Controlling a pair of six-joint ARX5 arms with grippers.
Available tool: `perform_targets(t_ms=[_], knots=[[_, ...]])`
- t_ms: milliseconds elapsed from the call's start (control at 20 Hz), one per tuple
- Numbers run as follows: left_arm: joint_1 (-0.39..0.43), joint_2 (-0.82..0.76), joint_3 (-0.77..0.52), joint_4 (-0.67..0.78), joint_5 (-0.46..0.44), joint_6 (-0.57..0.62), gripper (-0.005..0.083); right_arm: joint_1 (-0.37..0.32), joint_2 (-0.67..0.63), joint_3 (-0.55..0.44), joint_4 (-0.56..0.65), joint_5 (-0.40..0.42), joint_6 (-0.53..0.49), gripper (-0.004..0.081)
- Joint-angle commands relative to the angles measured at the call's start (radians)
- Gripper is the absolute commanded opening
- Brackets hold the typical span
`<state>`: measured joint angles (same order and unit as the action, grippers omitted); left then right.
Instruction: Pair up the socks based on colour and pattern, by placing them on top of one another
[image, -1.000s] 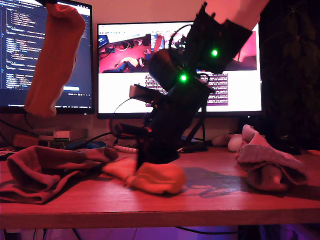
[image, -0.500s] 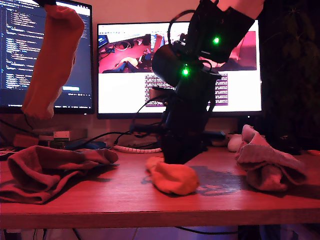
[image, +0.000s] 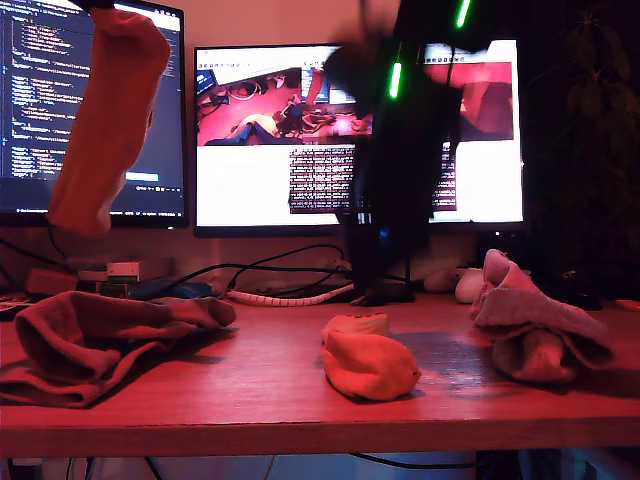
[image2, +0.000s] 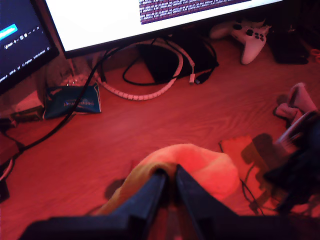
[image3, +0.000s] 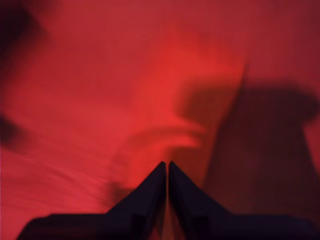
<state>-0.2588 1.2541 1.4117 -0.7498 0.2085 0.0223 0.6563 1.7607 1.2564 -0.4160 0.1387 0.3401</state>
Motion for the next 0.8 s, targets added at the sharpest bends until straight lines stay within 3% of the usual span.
perform_targets(t_ms=[0,400,600,750], knots=[[0.002,-0.003,-0.003,0.014,0.017,0.004,-0.002,0.001,-0.049,-0.007,-0.002,0.002,0.0,-0.0011],[0.001,0.002,-0.003,0.04,0.05,-0.007,-0.0019,-0.019,-0.269,-0.032,0.016,0.055,-0.187,-0.0011],[-0.004,0.008,-0.003,0.058,0.075,-0.007,-0.002,-0.058,-0.388,-0.173,0.151,0.043,-0.247,-0.0011],[-0.026,0.021,-0.003,0.085,0.076,-0.007,-0.002,-0.103,-0.504,-0.33,0.271,-0.013,-0.266,-0.0011]])
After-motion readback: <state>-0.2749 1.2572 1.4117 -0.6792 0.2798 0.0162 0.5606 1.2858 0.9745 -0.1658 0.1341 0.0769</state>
